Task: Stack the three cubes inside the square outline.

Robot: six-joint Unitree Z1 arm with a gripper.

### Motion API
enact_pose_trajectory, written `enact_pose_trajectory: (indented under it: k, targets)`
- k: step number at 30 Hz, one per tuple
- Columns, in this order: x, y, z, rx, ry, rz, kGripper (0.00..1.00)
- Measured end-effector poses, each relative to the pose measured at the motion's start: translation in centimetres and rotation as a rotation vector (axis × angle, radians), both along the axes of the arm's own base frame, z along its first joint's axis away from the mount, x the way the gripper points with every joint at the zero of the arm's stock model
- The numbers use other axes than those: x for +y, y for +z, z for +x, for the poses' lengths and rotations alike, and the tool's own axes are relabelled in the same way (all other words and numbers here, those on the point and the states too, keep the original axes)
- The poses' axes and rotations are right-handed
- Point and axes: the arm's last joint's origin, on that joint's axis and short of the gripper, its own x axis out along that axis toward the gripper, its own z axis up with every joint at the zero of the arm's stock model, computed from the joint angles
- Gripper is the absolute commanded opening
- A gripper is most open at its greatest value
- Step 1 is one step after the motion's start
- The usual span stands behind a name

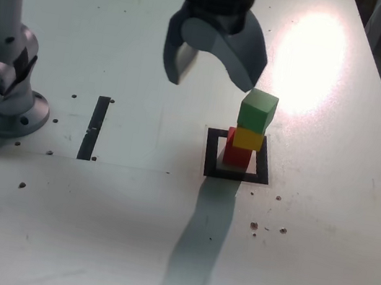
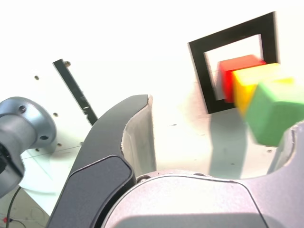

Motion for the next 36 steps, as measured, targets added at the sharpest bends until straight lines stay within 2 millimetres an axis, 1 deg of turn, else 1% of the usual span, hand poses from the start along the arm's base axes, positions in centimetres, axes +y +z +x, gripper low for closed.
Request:
enact_pose_trajectory:
  k: [2,4,8,11,14,18,20,23,29,32,36]
  targets:
    - [0.1,-0.4,-1.3,0.01,0.011,0.002,1.0]
    - [0.2,-1.0,-2.2,0.023,0.019,-0.002,1.0]
    - [0.3,-3.0,-3.7,0.063,0.039,-0.018,1.0]
    - [0.4,-4.6,-5.2,0.082,0.065,-0.029,1.0]
    - [0.5,-5.8,-6.7,0.103,0.09,-0.032,0.99]
    - [0.8,-7.4,-8.1,0.131,0.114,-0.046,0.99]
    - [0.9,-8.2,-8.6,0.145,0.123,-0.056,0.99]
    - [0.9,-8.7,-8.9,0.148,0.13,-0.065,0.99]
    - [1.2,-10.5,-10.5,0.188,0.176,-0.078,0.99]
    - [1.3,-11.1,-11.1,0.204,0.194,-0.077,0.99]
    - [1.3,-11.3,-11.3,0.208,0.2,-0.078,0.99]
